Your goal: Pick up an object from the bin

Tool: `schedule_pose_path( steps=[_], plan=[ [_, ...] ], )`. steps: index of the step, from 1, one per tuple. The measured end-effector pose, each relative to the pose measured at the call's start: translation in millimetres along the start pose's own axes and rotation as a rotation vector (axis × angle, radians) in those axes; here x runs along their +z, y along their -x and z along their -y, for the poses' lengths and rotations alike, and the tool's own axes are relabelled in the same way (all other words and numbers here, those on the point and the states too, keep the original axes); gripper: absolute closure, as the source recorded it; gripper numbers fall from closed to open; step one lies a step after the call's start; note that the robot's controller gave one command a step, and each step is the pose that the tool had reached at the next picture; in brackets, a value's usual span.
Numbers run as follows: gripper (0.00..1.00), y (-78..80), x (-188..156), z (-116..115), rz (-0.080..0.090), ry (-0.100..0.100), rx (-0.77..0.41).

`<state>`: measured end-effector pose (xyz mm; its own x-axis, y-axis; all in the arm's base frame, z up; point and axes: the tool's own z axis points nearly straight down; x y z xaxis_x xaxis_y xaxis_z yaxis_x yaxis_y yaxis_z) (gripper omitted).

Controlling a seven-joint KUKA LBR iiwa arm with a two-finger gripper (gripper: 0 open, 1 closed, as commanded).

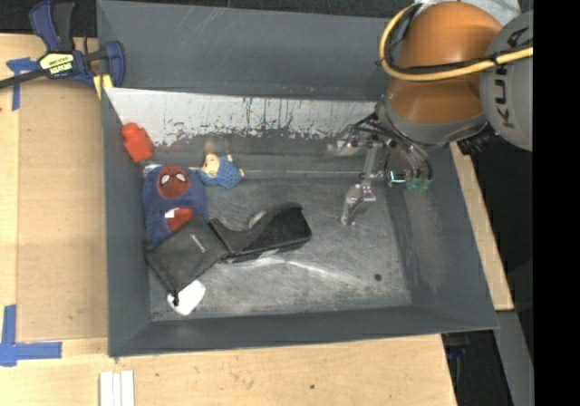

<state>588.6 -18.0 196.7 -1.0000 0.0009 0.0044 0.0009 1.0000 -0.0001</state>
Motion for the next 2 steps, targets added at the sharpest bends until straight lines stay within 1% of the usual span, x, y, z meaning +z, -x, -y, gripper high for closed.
schedule_pose_path(
  steps=[1,2],
  plan=[
    [0.00,-19.6,115.8,-86.6,0.011,-0.001,-0.166],
    [0.00,-26.9,95.5,-87.5,0.012,0.001,-0.097]
  ],
)
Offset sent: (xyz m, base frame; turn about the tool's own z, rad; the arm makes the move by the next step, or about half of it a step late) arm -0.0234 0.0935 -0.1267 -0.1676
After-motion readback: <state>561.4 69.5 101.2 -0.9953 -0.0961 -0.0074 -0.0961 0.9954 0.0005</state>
